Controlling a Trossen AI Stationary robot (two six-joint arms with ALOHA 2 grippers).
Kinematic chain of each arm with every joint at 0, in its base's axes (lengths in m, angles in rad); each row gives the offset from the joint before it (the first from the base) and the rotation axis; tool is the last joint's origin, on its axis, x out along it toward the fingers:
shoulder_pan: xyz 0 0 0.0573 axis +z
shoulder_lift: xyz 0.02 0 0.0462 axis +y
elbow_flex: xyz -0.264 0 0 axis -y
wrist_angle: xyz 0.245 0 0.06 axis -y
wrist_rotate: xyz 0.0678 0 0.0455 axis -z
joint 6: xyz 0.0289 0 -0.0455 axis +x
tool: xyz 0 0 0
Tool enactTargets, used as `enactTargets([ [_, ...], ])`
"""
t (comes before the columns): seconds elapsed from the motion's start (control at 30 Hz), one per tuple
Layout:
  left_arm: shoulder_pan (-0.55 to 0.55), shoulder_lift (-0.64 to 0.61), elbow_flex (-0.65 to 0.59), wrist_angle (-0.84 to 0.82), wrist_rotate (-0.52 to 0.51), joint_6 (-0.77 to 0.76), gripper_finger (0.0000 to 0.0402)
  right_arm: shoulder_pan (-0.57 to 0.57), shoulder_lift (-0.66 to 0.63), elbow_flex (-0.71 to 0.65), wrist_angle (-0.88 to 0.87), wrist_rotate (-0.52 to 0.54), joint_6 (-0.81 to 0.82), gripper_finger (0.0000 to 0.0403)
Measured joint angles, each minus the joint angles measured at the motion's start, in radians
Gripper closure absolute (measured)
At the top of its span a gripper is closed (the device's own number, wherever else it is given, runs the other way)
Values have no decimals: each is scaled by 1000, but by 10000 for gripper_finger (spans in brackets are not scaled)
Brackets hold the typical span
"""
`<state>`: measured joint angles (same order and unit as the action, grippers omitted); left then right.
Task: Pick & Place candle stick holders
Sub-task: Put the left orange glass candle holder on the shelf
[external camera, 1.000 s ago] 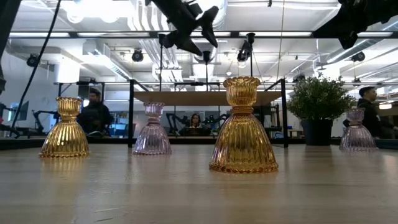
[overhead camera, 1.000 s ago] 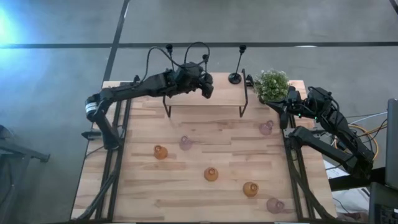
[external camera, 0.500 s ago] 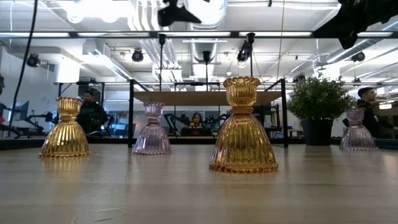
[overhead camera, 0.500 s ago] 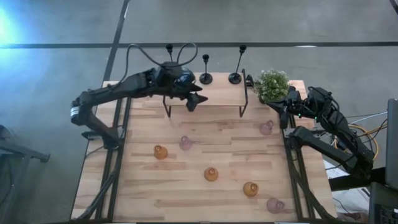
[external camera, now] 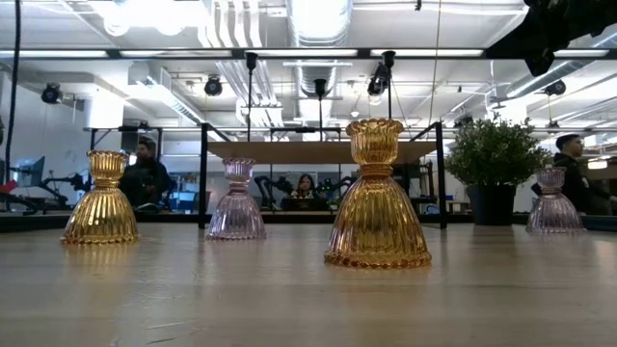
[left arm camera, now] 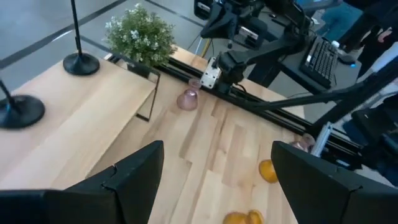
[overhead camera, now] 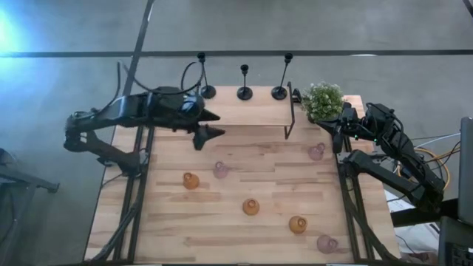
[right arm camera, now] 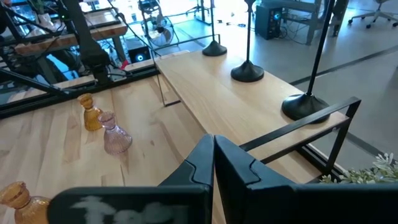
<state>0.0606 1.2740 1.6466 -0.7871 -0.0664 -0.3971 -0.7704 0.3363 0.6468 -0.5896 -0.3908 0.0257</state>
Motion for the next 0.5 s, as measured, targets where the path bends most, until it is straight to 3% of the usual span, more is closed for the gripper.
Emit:
enactTargets([
  [0.33, -153, -58, 0, -298, -24, -149, 101, 0, 0, 0, 0, 0, 0, 394],
  [0.5, -257, -53, -52, -385, -37, -149, 101, 0, 0, 0, 0, 0, 0, 394],
])
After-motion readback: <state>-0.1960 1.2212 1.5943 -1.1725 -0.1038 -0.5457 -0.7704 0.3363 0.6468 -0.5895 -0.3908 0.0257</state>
